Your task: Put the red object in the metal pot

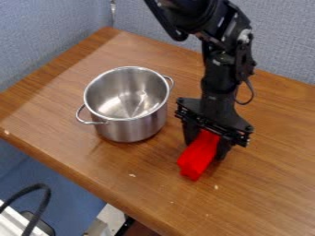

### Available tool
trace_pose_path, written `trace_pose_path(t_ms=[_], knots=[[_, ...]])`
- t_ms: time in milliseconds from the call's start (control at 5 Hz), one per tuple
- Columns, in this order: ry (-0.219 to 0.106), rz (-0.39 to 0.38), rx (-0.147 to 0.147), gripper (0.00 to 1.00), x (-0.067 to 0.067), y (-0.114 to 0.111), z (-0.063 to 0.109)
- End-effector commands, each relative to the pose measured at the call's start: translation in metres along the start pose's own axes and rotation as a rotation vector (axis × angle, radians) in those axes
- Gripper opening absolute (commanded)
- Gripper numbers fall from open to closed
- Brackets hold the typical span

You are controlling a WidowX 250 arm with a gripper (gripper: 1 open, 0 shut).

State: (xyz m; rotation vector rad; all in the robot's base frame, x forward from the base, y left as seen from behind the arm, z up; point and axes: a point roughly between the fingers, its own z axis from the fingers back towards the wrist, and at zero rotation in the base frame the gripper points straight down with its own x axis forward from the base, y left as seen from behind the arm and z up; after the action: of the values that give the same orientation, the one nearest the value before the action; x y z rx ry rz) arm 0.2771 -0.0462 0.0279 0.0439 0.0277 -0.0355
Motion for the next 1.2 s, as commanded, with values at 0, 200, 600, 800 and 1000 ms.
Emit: trace_pose_path(t_ms=[0,200,600,800,1000], knots=[[-0.017,-0.037,-0.004,0.00,0.005,0.008,0.014],[-0.015,-0.041,-0.009,0.00,0.008,0.009,0.008],[-0.012,-0.083,-0.016,0.00,0.003,0.009,0.010],[-0.012,-0.118,-0.022,0.00,-0.005,0.008,0.020],[-0.015,-0.063,-0.031,0.00,-0.011,0.012,0.031]])
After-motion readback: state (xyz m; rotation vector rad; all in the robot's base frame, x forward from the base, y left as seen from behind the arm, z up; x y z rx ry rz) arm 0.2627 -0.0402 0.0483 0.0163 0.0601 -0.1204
